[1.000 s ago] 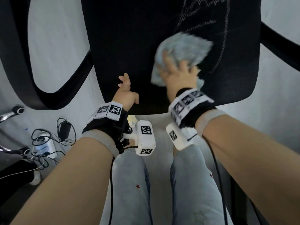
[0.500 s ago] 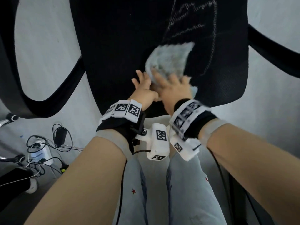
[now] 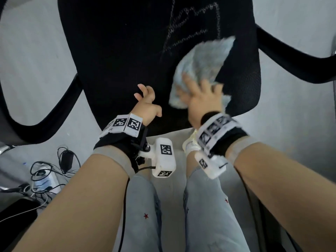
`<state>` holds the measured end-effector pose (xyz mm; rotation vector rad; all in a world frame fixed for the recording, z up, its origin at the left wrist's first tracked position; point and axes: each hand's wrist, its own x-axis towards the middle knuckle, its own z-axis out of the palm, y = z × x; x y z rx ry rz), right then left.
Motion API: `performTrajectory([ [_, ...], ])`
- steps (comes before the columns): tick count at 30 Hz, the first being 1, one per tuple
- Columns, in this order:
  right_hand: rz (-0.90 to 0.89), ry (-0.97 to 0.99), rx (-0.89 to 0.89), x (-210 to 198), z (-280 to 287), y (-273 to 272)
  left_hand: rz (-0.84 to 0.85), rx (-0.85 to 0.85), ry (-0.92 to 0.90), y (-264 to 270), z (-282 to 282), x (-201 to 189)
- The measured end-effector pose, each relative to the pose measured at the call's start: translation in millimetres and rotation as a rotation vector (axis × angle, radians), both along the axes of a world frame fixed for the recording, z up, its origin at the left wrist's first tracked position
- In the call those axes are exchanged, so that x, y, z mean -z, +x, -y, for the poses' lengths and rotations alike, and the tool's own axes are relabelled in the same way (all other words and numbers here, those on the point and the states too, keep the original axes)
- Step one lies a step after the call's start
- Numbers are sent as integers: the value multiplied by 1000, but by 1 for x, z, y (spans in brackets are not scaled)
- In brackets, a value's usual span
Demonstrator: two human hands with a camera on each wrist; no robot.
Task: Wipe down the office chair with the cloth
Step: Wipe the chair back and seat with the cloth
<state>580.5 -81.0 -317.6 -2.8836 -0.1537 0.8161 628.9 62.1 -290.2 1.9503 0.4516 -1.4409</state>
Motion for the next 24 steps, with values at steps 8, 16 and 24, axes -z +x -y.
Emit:
performTrajectory([
  [8,123,-76,-62,6,44,5,-42,2,12,1,-5,6],
  [16,76,-32,-65,7,-4,-9,-51,-71,-21,-1,-4,8],
  [24,70,-18,-143,9,7,1,-9,-17,-6,-6,3,11],
])
